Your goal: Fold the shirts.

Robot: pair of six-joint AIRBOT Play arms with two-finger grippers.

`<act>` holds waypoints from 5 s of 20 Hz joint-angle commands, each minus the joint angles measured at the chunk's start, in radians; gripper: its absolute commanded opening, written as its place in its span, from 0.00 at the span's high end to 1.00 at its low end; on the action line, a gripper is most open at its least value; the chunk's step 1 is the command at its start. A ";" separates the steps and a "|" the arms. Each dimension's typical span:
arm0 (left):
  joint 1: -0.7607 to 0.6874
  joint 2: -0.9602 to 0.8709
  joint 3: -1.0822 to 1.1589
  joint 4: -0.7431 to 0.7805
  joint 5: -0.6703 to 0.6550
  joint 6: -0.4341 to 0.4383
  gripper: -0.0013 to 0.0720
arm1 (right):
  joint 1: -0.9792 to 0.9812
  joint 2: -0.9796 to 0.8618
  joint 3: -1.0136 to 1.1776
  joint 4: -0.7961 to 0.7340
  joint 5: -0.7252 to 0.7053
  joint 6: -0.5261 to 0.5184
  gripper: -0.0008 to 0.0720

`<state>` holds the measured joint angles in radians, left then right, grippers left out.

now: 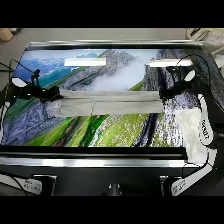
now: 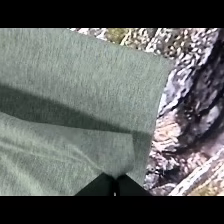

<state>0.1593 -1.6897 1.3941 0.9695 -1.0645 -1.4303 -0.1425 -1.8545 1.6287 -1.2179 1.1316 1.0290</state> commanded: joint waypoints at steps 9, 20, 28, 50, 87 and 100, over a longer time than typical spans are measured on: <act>0.000 0.006 0.144 -0.047 -0.185 0.039 0.26 | -0.159 -0.022 0.009 0.184 0.106 0.014 0.11; -0.178 0.192 0.146 -0.081 -0.118 0.100 0.26 | -0.121 -0.166 0.009 0.424 0.122 0.025 0.23; -0.449 0.007 0.141 -0.084 0.129 0.032 0.95 | -0.077 0.053 0.010 0.519 0.180 -0.050 0.97; -0.454 0.115 0.146 -0.396 0.289 0.262 0.95 | 0.223 0.408 0.010 0.476 0.148 0.122 0.97; 0.014 0.632 0.027 -0.186 0.070 0.228 0.95 | 0.370 -0.091 -0.021 0.353 0.005 0.092 0.23; 0.014 0.619 0.024 -0.185 0.070 0.231 0.95 | 0.175 0.301 -0.019 0.373 0.085 0.011 0.97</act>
<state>0.1722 -1.0653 1.4189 0.7841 -0.9951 -1.1999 0.1246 -1.6836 1.6081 -0.8490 1.1790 1.0393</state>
